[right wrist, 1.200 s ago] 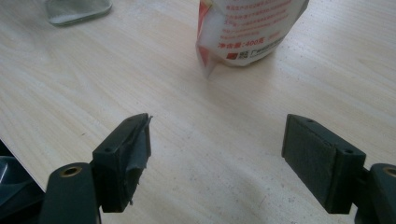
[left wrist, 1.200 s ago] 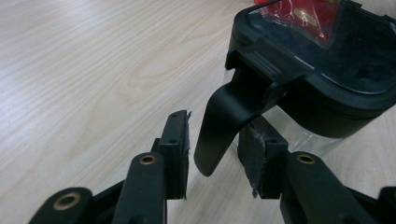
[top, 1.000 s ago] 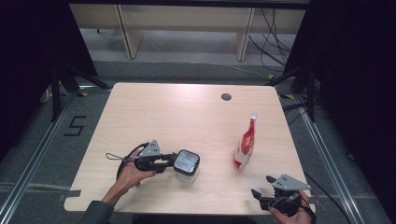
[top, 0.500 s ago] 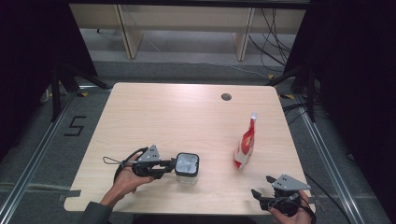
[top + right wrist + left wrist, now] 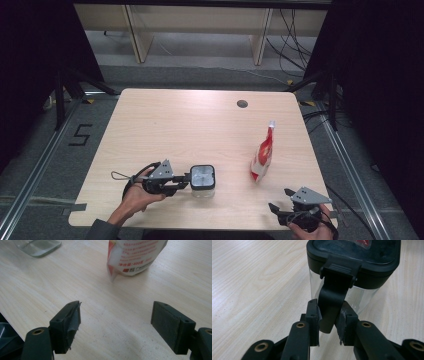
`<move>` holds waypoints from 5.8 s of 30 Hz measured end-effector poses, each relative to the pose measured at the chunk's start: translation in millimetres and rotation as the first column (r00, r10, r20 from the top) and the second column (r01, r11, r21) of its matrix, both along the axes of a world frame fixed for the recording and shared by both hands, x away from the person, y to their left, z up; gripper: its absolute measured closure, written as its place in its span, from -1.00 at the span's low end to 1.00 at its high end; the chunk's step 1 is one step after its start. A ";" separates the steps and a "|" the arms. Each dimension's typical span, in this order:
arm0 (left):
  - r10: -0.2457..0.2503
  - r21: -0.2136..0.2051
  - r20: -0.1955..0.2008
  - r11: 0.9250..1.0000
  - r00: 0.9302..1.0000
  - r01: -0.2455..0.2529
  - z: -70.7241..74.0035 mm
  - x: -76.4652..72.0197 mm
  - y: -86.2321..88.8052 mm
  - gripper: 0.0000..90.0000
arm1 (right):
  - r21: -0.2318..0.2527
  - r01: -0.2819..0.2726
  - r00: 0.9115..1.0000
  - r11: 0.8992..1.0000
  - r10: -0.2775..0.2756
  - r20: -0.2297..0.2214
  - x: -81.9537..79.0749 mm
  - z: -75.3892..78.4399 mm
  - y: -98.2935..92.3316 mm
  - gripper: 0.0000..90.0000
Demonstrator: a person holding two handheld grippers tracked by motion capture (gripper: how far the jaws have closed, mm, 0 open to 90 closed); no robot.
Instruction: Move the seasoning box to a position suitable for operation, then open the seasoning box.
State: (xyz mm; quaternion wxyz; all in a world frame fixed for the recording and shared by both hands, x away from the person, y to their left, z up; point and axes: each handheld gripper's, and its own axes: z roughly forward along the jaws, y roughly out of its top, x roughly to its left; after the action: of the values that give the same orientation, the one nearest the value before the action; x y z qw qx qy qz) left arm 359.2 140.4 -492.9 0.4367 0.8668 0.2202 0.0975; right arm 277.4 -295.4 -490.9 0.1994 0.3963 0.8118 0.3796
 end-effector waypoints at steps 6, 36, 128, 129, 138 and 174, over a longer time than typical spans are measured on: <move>-0.004 0.009 -0.003 1.000 1.000 0.004 0.9 -4.3 -8.2 0.61 | -0.003 -0.003 1.000 1.000 0.003 0.003 0.1 0.2 0.4 -0.45; -0.079 -0.006 0.025 0.997 0.997 0.080 -1.2 -3.4 -32.8 0.61 | 0.007 -0.034 0.999 0.999 0.034 -0.013 1.2 0.1 3.8 -0.45; 0.100 -0.131 0.062 0.987 0.993 -0.091 41.3 -7.0 -39.1 0.91 | 0.029 -0.261 0.956 0.965 0.254 0.148 14.4 11.7 84.6 0.41; 0.100 -0.131 0.062 0.987 0.993 -0.091 41.3 -7.0 -39.1 0.91 | 0.029 -0.261 0.956 0.965 0.254 0.148 14.4 11.7 84.6 0.41; 0.121 -0.150 0.043 0.982 0.992 -0.114 39.8 -8.2 -39.3 0.92 | 0.028 -0.285 0.945 0.958 0.276 0.179 19.0 16.1 96.0 0.66; 0.135 -0.165 0.037 0.978 0.990 -0.127 37.9 -9.3 -38.1 0.92 | 0.012 -0.311 0.933 0.950 0.303 0.195 26.9 21.0 113.3 0.93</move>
State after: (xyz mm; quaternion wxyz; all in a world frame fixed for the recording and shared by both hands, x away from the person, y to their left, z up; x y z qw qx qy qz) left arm 349.9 102.4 -455.0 0.5037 0.8093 0.2736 0.1284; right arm 304.3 -182.1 -469.9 0.2062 0.2307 0.8327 0.4593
